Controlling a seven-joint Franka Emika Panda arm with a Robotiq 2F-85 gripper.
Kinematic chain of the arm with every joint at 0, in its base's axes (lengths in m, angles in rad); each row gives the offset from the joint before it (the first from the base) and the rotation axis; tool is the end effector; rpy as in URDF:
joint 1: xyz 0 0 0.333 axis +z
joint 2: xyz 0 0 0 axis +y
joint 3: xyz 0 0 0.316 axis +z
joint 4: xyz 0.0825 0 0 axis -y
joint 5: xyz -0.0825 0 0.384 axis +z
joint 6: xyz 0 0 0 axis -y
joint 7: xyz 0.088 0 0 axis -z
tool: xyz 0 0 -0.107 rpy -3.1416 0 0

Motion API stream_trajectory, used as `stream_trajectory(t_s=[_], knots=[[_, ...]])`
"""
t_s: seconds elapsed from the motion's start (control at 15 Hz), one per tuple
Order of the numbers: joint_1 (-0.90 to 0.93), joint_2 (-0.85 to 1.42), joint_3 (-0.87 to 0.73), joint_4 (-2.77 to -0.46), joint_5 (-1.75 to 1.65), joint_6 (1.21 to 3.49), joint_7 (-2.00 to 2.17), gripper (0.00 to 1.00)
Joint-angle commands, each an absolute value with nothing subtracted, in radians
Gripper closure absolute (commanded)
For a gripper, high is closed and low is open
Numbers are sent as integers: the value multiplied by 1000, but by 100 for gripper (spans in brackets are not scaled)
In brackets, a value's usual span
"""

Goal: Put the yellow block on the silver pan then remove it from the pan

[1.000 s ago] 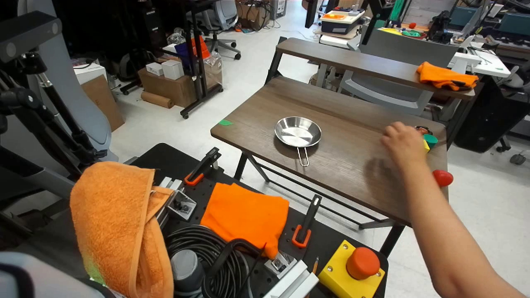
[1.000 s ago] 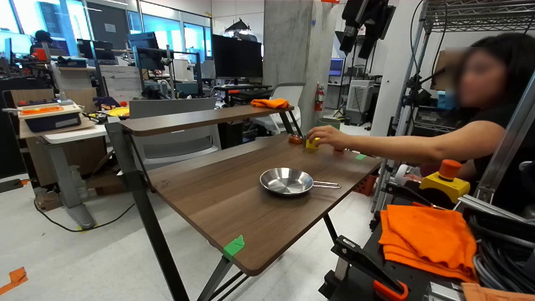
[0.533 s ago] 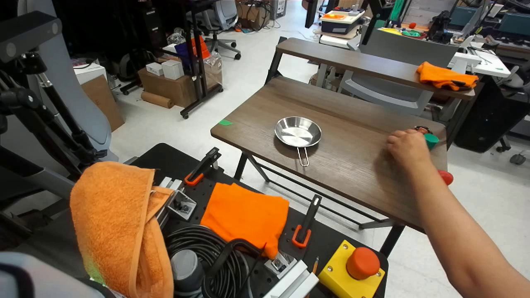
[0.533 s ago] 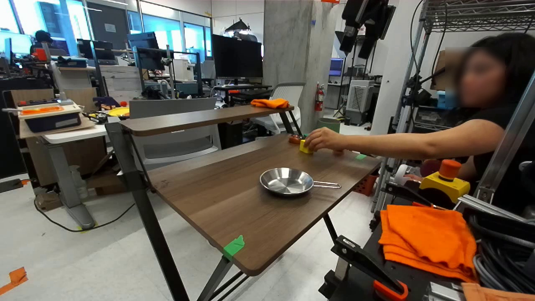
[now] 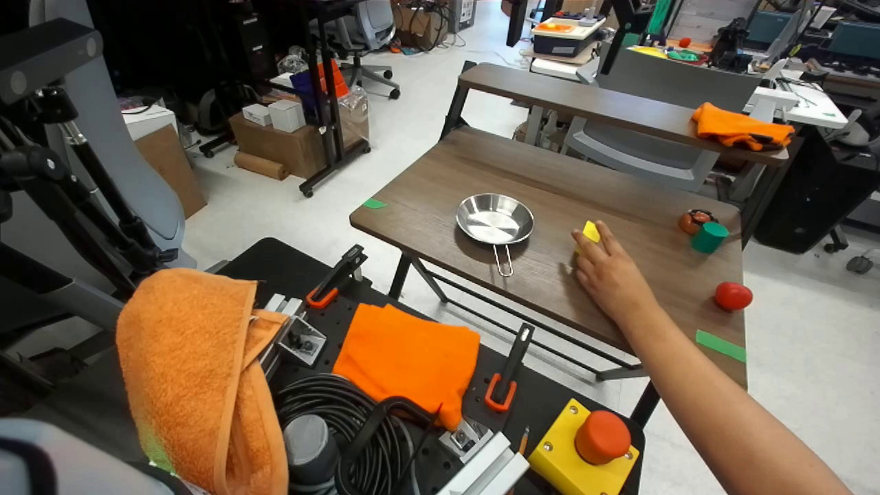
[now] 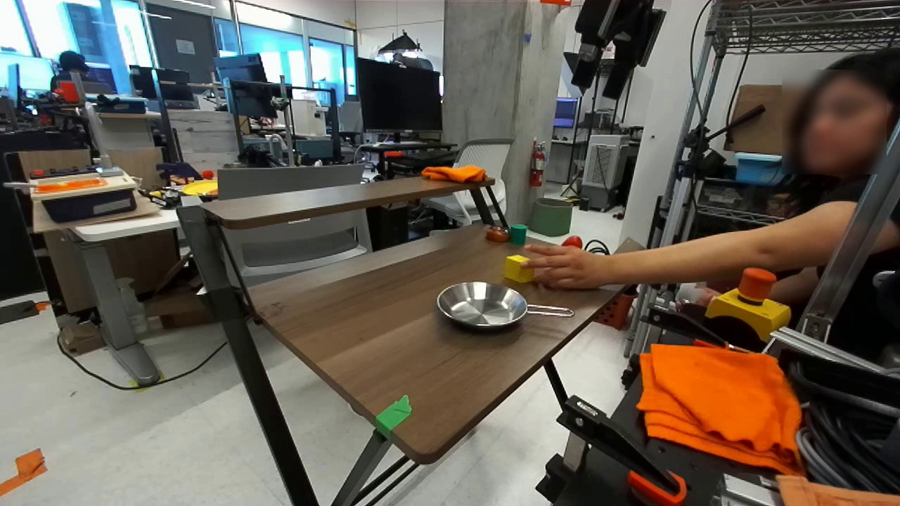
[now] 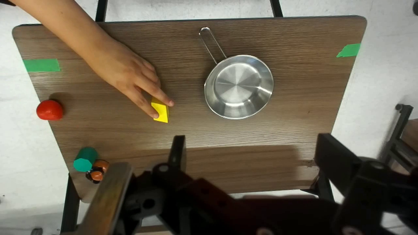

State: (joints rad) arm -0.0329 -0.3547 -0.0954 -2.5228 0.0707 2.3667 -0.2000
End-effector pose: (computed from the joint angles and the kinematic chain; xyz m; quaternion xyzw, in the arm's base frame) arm 0.4355 -0.0557 0.4220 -0.9941 -0.0143 -0.1037 0.0273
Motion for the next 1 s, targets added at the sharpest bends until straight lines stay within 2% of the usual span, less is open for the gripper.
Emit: stream_trajectory(t_s=[0.0,0.87,0.93], knots=[[-30,-355,-98,-2521,68,2364,-198,0],[-22,-356,-104,-2521,96,2373,-197,0],[-9,-503,-33,-2689,79,2390,-91,0]])
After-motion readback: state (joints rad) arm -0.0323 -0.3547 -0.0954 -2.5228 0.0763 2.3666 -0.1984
